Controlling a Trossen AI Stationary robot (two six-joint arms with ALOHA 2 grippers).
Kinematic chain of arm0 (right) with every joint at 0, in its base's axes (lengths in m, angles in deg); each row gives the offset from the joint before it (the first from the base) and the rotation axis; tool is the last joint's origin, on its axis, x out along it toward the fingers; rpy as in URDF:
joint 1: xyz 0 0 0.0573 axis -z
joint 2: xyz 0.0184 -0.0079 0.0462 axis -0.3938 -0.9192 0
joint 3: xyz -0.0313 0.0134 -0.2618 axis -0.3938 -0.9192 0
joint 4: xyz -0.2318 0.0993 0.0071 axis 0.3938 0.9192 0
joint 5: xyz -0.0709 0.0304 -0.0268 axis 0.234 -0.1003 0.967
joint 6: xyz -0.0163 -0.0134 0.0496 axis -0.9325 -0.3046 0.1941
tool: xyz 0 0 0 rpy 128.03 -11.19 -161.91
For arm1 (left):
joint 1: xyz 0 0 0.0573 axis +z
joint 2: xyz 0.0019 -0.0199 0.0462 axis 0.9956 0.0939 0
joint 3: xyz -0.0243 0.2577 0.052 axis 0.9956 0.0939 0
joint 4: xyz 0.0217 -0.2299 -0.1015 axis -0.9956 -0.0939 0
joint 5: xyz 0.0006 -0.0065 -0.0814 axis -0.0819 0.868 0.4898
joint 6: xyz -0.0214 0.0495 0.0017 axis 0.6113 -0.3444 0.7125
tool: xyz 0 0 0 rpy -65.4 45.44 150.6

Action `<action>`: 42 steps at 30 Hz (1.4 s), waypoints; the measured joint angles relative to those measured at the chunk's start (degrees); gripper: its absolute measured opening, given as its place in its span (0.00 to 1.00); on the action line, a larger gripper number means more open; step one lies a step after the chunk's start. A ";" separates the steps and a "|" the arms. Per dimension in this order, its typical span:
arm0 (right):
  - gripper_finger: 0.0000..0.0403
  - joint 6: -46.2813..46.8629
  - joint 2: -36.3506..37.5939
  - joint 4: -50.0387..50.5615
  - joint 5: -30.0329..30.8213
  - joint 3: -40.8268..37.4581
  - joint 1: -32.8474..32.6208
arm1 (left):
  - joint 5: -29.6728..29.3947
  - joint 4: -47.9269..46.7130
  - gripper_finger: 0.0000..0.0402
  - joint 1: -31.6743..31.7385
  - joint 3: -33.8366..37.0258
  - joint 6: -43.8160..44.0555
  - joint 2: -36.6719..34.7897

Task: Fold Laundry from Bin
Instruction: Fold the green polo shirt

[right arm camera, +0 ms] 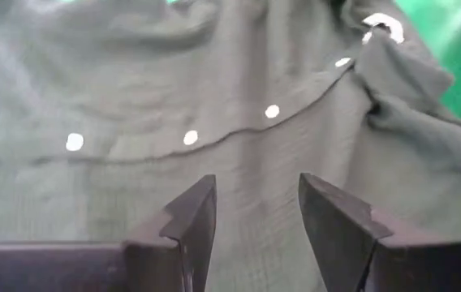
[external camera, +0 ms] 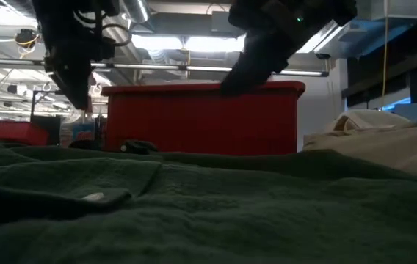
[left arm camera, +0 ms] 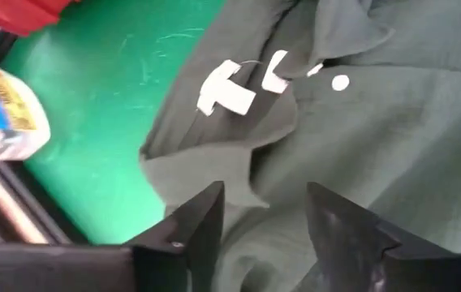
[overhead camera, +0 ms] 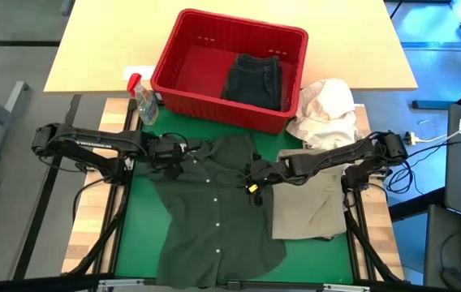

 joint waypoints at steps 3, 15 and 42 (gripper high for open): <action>0.44 3.78 0.00 -1.48 1.96 0.02 0.07 | 0.51 4.20 0.49 -0.53 2.09 -0.34 0.13; 0.76 13.81 0.10 12.30 0.43 0.09 6.07 | 0.59 22.60 0.59 -9.32 9.92 -0.39 0.26; 0.80 9.38 0.22 7.74 -0.61 -16.03 13.90 | 9.31 39.55 0.57 -20.74 28.07 8.31 3.69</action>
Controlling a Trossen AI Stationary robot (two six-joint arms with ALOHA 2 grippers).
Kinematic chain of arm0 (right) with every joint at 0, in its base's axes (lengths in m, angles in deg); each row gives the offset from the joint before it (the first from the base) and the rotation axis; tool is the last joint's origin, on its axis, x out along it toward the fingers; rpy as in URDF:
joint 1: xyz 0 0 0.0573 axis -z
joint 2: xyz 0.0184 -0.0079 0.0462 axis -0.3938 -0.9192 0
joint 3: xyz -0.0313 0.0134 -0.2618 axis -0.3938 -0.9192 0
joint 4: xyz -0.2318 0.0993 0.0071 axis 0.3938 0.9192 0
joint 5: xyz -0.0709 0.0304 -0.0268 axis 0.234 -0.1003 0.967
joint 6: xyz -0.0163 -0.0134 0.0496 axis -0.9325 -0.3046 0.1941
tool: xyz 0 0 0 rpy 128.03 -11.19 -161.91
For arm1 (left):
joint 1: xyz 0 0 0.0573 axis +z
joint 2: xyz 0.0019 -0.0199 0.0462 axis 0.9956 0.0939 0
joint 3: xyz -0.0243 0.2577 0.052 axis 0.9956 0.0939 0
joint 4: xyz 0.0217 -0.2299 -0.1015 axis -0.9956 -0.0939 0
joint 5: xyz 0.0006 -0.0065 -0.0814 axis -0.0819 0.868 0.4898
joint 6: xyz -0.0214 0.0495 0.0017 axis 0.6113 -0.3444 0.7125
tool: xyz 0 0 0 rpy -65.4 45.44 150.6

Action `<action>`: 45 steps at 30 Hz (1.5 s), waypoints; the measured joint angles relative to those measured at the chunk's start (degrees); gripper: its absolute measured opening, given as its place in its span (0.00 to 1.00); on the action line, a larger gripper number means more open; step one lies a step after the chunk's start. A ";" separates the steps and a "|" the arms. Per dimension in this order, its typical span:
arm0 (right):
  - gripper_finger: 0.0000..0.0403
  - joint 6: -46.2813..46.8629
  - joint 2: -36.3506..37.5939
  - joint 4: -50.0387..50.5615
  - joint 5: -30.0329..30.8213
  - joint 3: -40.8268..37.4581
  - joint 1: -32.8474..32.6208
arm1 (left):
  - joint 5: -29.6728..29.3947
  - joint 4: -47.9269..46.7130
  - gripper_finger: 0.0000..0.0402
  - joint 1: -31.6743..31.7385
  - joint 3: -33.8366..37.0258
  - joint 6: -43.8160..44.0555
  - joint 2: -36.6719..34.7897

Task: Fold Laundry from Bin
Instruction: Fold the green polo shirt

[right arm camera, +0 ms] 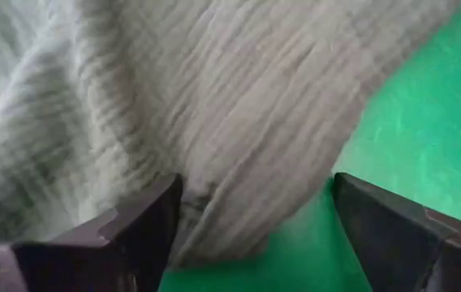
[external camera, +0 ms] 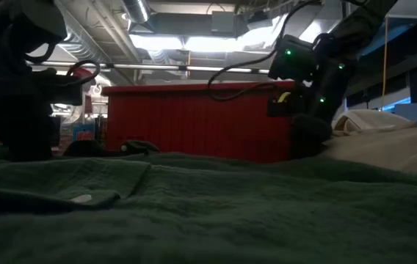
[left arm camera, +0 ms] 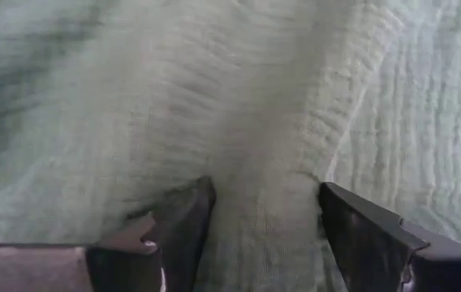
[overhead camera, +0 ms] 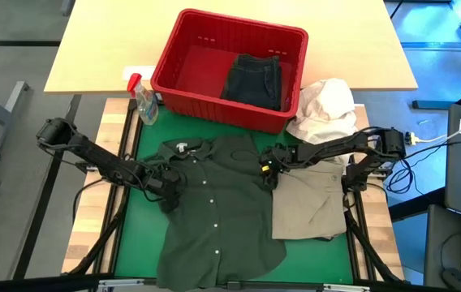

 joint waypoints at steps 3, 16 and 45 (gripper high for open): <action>0.80 0.33 0.28 2.38 0.05 -0.57 0.00 | 2.22 -1.72 0.57 0.00 -0.13 -0.76 -0.26; 0.80 -0.26 2.04 5.14 -0.42 7.68 -0.02 | 0.06 -21.60 0.56 0.35 -18.82 -7.43 0.20; 0.80 -1.68 1.90 0.05 -3.03 10.84 -0.09 | -0.29 -36.82 0.56 33.43 -21.03 -17.73 -0.04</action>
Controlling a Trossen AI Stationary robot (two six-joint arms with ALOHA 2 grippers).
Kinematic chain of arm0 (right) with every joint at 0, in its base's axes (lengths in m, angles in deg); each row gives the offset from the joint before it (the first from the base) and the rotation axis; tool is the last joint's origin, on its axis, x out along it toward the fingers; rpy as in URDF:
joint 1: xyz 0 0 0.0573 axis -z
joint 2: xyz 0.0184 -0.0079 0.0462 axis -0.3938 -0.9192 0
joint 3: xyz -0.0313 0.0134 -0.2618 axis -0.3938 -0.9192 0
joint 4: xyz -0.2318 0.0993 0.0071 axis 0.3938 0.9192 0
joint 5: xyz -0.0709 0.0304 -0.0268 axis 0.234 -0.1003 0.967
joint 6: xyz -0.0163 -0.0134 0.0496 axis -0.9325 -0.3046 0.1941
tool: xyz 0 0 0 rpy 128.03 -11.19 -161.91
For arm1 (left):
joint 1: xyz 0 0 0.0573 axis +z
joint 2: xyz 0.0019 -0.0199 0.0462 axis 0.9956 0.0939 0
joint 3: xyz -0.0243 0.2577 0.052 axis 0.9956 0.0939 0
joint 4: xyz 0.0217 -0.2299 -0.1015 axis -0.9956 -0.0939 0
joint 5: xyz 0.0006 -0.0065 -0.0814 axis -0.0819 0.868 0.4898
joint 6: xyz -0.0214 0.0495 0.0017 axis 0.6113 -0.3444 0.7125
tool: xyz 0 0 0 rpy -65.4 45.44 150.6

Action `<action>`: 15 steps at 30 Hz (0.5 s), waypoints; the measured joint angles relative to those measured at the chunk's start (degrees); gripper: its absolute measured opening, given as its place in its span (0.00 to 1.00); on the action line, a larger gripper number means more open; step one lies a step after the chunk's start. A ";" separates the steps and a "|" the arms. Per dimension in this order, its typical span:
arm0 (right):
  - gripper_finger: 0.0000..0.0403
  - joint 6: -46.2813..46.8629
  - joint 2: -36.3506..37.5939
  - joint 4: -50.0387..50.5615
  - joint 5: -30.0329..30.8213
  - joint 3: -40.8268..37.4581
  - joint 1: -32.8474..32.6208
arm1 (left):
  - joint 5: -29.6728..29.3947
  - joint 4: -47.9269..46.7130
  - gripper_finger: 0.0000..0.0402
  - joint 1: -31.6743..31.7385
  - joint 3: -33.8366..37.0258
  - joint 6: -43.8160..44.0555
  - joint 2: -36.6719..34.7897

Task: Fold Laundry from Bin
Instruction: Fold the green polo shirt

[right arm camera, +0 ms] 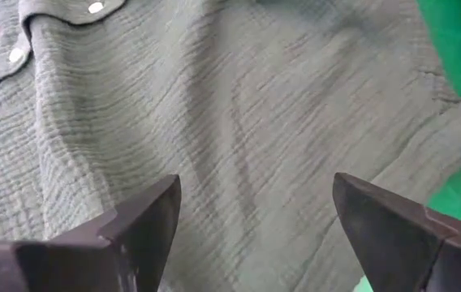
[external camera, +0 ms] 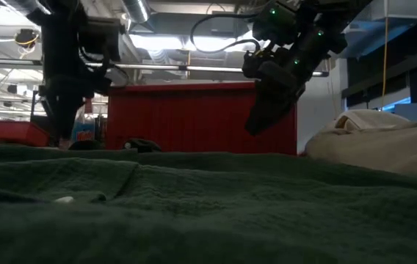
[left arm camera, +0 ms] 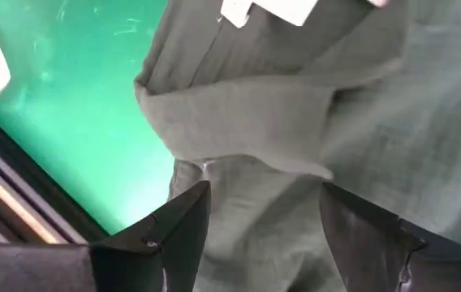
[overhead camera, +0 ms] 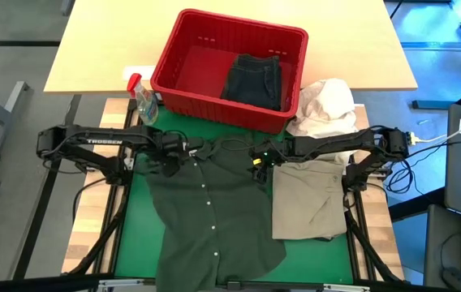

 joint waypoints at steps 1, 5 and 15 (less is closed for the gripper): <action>0.80 0.13 0.00 0.07 0.03 0.00 0.00 | -0.02 0.77 0.56 0.48 0.65 0.15 0.00; 0.80 1.32 -0.25 0.14 3.46 0.00 0.02 | 0.00 4.89 0.56 1.12 2.98 1.39 0.00; 0.80 9.33 -6.57 2.56 2.31 0.00 5.33 | -1.07 13.24 0.56 1.10 6.39 1.52 -0.02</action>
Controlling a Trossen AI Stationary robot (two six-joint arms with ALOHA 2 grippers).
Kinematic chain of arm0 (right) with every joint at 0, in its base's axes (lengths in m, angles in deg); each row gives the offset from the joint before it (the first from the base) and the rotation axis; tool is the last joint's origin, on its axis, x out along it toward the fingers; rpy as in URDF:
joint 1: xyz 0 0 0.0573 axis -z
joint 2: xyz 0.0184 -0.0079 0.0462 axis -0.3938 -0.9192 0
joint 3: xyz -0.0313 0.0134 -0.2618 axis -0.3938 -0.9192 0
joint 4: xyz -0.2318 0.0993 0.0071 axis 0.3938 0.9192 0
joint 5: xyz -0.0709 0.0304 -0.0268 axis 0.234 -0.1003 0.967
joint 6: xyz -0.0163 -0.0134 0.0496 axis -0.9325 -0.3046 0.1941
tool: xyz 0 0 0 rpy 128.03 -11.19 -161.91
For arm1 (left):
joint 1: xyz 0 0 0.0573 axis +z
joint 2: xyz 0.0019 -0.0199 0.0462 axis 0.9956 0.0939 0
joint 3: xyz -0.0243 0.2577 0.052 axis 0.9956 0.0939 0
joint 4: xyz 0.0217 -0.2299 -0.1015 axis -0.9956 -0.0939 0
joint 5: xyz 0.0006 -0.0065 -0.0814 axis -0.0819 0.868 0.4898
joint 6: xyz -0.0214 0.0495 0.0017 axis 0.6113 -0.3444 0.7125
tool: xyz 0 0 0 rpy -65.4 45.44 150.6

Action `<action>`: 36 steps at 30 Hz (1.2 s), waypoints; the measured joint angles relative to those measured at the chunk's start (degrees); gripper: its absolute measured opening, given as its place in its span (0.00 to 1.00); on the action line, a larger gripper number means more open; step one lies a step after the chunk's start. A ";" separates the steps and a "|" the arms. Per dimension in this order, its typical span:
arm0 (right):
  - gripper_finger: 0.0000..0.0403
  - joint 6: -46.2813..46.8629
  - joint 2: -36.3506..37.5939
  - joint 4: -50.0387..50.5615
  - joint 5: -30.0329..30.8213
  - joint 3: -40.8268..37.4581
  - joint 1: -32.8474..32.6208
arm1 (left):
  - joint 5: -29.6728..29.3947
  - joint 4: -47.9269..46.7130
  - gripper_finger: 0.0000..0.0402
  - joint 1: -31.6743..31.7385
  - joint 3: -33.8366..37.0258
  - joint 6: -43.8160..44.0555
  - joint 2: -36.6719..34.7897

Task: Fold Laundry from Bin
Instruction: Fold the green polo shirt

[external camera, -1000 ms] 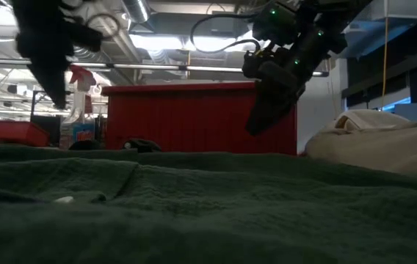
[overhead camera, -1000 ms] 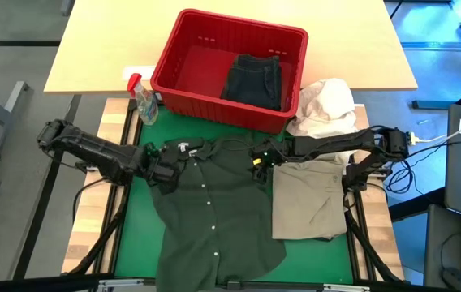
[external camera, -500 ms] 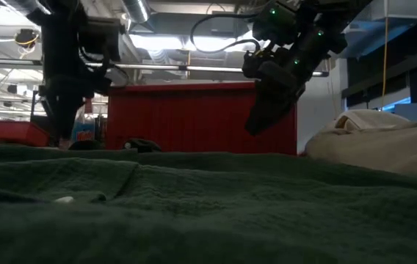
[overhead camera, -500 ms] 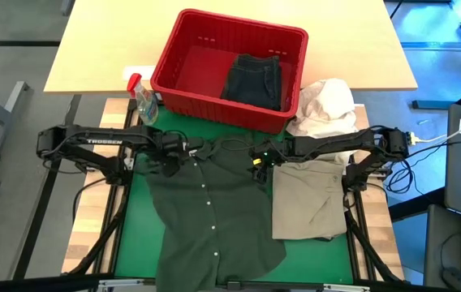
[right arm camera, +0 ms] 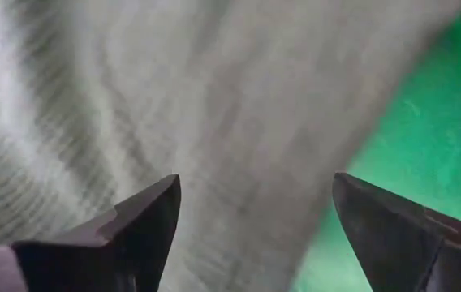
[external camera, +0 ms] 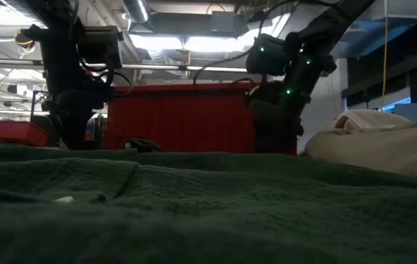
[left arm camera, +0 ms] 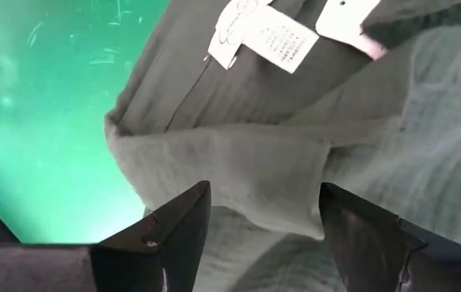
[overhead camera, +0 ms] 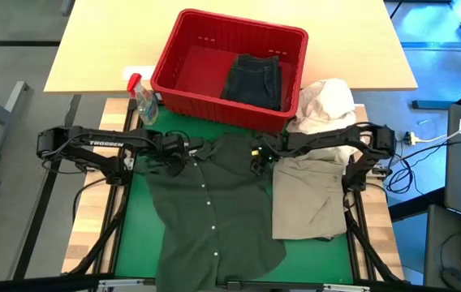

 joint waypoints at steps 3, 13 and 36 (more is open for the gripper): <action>0.80 4.24 -0.03 2.24 -1.20 0.00 2.04 | -0.06 0.59 0.56 -0.28 0.02 -1.46 0.00; 0.80 7.31 -2.71 0.92 -10.59 0.02 4.09 | -0.67 5.70 0.56 -1.68 -0.70 -10.10 0.00; 0.06 6.18 -3.25 -0.73 -9.67 3.23 1.92 | 1.95 16.59 0.56 -10.60 -2.54 -13.31 -7.65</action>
